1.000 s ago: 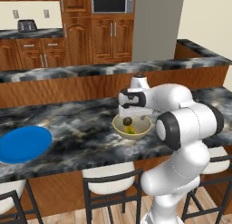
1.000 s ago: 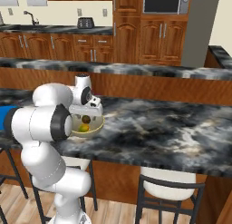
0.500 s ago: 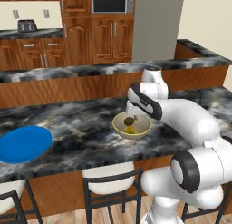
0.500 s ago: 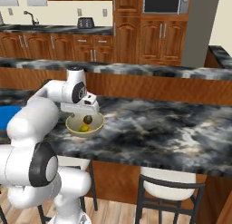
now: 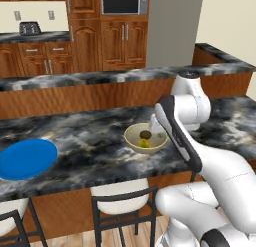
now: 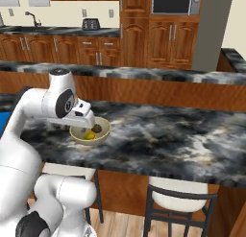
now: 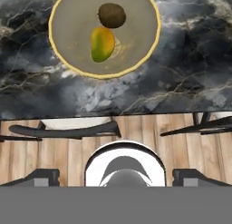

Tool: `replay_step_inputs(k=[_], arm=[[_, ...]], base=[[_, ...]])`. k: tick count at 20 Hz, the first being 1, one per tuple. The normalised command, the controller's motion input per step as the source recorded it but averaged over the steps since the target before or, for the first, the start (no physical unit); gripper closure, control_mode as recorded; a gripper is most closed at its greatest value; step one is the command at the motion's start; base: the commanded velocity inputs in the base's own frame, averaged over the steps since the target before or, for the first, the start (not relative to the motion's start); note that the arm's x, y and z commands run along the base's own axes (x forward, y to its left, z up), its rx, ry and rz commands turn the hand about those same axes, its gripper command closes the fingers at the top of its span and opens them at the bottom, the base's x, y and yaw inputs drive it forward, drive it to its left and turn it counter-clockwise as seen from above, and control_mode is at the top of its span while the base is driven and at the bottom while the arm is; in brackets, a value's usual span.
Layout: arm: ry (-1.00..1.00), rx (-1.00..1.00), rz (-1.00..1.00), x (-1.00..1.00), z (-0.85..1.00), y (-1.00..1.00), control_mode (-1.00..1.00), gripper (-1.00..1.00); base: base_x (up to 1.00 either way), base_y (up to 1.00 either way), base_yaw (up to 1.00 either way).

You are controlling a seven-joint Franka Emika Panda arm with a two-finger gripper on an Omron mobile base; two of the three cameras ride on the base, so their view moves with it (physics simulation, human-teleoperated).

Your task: Take the fruits from the plate on the dining counter and place two fruits in each bowl.

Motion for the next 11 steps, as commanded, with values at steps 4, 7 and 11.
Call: replay_step_inputs(k=[4, 7, 11], arm=[[-0.18, 0.00, 0.00, -0.64, 0.68, 0.00, -1.00, -1.00], [-0.23, 0.00, 0.00, -0.69, 0.61, 0.00, -1.00, -1.00], [-0.21, 0.00, 0.00, -0.79, 0.63, 0.00, -1.00, -1.00]], base=[[0.00, 0.00, 0.00], [0.00, 0.00, 0.00], [0.00, 0.00, 0.00]])
